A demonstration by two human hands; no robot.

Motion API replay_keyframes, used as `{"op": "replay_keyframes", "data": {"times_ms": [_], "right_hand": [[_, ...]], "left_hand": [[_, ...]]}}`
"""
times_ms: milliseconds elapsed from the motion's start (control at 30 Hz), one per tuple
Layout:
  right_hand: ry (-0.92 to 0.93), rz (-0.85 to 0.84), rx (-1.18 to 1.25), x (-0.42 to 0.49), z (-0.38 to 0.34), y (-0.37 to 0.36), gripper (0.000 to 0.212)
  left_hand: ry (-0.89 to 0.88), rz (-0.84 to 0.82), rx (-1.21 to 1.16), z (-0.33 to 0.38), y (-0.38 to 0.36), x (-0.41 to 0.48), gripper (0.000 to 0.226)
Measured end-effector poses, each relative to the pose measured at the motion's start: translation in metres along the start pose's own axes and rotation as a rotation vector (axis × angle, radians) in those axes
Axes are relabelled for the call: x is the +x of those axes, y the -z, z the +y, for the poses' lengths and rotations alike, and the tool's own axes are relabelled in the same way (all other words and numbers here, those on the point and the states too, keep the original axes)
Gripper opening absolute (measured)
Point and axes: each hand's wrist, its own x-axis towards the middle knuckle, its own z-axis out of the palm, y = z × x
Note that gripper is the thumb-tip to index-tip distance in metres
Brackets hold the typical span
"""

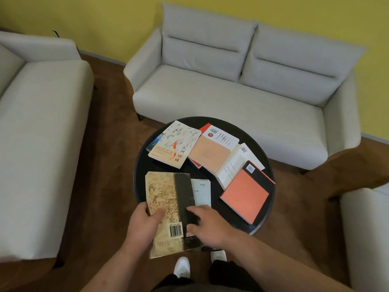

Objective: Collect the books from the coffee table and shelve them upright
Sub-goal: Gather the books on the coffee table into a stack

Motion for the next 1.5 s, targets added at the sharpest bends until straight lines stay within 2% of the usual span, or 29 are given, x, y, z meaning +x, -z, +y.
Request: {"op": "replay_keyframes", "data": {"times_ms": [100,167,233,300,400,500,567,667,767,833,933,1067,1267,1500], "right_hand": [[-0.100,0.189,0.136,0.008,0.017,0.000,0.056],[-0.166,0.206,0.217,0.012,0.028,0.003,0.056],[-0.207,0.169,0.320,0.012,0.032,0.004,0.050],[-0.206,0.158,0.367,0.012,0.035,0.007,0.045],[-0.200,0.133,0.397,0.016,0.038,0.010,0.049],[-0.212,0.107,0.409,0.019,0.036,0.006,0.054],[-0.196,0.088,0.377,0.019,0.032,0.004,0.057],[-0.170,0.048,0.458,0.021,0.025,0.006,0.057],[-0.233,0.061,0.715,0.030,0.028,0.008,0.050],[-0.308,0.021,0.875,0.033,0.032,0.008,0.050],[-0.302,-0.040,0.998,0.033,0.038,0.002,0.046],[-0.275,0.029,1.175,0.037,0.052,-0.010,0.045],[-0.230,0.103,1.235,0.052,0.058,-0.003,0.050],[-0.177,0.120,1.265,0.067,0.065,0.013,0.037]], "left_hand": [[-0.002,-0.107,0.097,0.000,-0.009,0.011,0.024],[-0.082,-0.111,0.374,0.001,-0.020,0.016,0.031],[-0.159,-0.029,0.598,-0.003,-0.034,0.020,0.041],[-0.124,-0.053,0.481,-0.002,-0.043,0.021,0.045],[0.032,-0.122,0.210,-0.001,-0.040,0.029,0.043],[0.183,-0.262,-0.039,0.004,-0.030,0.035,0.060],[0.210,-0.358,-0.104,0.006,-0.031,0.036,0.050],[0.273,-0.284,-0.199,-0.002,-0.033,0.041,0.053],[0.321,-0.264,-0.250,-0.008,-0.029,0.046,0.062],[0.338,-0.294,-0.279,-0.008,-0.031,0.048,0.053],[0.374,-0.345,-0.329,-0.008,-0.039,0.053,0.045],[0.337,-0.382,-0.313,-0.006,-0.047,0.060,0.043],[0.326,-0.399,-0.320,0.007,-0.059,0.084,0.038],[0.347,-0.389,-0.389,0.007,-0.063,0.096,0.041]]}}
